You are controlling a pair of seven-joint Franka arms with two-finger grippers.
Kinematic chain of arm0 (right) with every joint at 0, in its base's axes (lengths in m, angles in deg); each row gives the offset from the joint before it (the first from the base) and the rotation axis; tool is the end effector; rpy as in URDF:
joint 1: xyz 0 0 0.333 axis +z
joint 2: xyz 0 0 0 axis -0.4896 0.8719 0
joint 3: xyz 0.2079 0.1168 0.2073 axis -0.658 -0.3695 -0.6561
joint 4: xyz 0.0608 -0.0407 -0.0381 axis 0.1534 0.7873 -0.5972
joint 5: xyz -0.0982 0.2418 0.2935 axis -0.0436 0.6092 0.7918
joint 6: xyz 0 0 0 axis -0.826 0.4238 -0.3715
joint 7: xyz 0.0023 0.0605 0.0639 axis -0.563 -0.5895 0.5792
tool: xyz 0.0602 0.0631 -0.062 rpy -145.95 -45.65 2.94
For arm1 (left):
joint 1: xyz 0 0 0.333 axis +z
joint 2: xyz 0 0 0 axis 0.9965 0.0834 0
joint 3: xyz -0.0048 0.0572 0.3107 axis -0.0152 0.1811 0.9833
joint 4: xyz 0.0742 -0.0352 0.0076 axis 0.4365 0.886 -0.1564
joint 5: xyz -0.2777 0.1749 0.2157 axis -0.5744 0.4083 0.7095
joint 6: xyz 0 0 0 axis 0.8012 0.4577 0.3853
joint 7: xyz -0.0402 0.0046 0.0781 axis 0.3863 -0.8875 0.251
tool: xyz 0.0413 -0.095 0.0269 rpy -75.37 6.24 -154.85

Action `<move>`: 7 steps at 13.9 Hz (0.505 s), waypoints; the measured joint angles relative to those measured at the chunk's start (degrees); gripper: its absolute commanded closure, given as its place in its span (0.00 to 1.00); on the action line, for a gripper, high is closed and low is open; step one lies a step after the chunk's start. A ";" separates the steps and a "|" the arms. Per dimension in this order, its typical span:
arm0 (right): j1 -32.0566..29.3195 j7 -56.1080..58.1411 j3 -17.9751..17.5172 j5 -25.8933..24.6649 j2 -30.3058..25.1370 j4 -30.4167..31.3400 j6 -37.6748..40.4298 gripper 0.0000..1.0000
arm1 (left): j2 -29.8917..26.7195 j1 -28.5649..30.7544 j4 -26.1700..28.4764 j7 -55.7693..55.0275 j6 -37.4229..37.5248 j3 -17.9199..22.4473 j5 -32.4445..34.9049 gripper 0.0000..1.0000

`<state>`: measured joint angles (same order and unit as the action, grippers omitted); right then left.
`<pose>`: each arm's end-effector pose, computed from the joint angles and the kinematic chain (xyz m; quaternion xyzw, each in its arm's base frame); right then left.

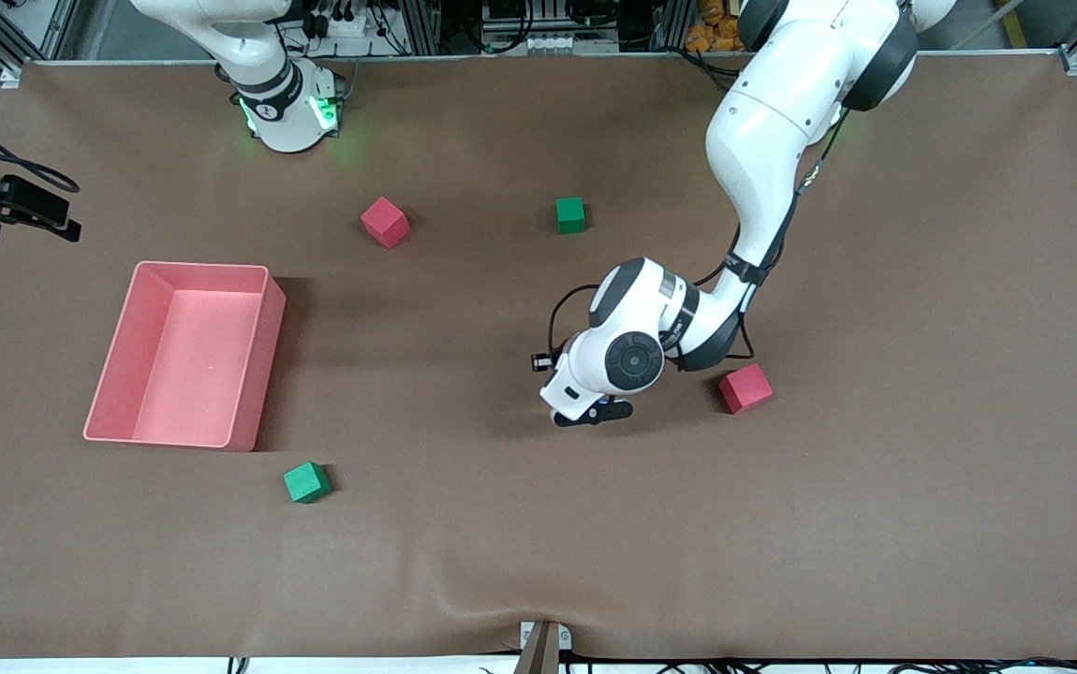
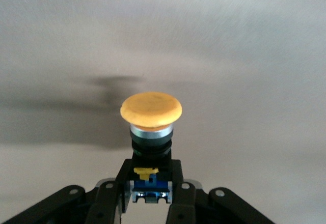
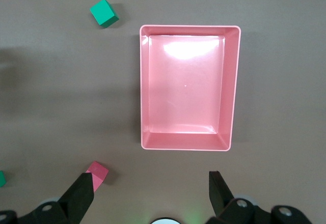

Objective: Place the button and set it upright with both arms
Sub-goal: 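Lift the button with the left gripper, yellow cap up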

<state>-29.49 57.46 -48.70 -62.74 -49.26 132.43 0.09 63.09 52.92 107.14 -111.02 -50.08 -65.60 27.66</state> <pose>0.5389 -0.0318 0.6317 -0.9987 0.0172 0.0437 0.0185 0.5925 -0.4653 0.2243 0.9781 0.0909 -0.1450 0.1185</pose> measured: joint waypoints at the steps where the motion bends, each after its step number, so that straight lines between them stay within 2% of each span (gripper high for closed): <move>1: 0.00 0.00 0.00 0.01 0.00 0.01 0.01 0.00 | -0.67 -0.01 -0.10 -1.62 -1.15 0.10 0.00 1.00; 5: 0.00 0.00 0.00 0.02 0.00 0.04 0.03 0.00 | -2.89 -1.30 -0.16 -8.85 -5.98 2.04 2.70 1.00; 7: 0.00 0.00 0.00 0.02 0.00 0.06 0.04 0.00 | -3.05 -3.87 -0.16 -13.41 -8.36 5.21 5.69 1.00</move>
<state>-29.49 57.46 -48.70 -62.72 -49.26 132.49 0.14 60.05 49.05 106.98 -124.43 -58.44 -60.39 33.36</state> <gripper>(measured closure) 0.000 0.665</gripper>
